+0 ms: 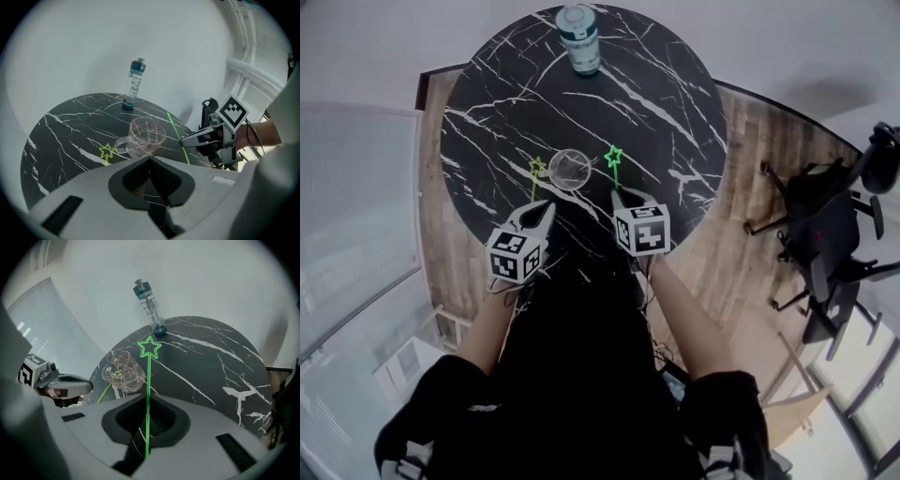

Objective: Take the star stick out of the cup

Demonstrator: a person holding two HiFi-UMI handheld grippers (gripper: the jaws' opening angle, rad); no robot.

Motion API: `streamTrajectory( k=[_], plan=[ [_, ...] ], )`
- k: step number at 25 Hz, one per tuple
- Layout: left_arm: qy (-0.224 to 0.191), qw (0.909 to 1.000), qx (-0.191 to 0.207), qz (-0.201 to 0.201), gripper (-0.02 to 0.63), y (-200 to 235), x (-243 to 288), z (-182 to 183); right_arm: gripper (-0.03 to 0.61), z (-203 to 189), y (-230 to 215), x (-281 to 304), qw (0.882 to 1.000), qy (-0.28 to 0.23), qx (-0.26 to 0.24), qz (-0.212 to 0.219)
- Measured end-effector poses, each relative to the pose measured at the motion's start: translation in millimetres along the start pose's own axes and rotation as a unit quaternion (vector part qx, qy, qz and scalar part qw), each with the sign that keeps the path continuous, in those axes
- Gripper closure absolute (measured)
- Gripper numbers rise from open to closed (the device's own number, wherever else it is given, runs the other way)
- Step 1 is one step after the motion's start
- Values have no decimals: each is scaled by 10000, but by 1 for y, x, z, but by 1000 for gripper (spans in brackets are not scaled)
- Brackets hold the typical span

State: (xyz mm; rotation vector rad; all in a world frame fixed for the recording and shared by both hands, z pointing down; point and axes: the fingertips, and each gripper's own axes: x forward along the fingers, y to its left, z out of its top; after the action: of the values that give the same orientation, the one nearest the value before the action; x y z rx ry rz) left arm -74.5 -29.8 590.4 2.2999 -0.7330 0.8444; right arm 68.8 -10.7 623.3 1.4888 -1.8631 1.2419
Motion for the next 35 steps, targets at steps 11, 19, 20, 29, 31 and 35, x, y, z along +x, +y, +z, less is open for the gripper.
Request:
streamTrajectory(
  k=[11, 19, 20, 29, 31, 35],
  plan=[
    [157, 9999, -30, -37, 614, 1, 8, -12, 568, -22, -12, 12, 9996, 212, 162, -123],
    [203, 9998, -25, -37, 614, 2, 10, -13, 568, -28, -15, 15, 9992, 268, 242, -150],
    [210, 9998, -31, -40, 614, 2, 11, -14, 568, -28, -17, 15, 9992, 278, 230, -170],
    [246, 9997, -45, -29, 614, 2, 13, -15, 568, -32, -18, 19, 9990, 351, 197, -186],
    [245, 9997, -47, -27, 614, 2, 13, -15, 568, -32, -17, 20, 9990, 345, 200, -177],
    [257, 9997, -53, -27, 614, 1, 13, -15, 568, -32, -18, 19, 9990, 356, 203, -195]
  ],
)
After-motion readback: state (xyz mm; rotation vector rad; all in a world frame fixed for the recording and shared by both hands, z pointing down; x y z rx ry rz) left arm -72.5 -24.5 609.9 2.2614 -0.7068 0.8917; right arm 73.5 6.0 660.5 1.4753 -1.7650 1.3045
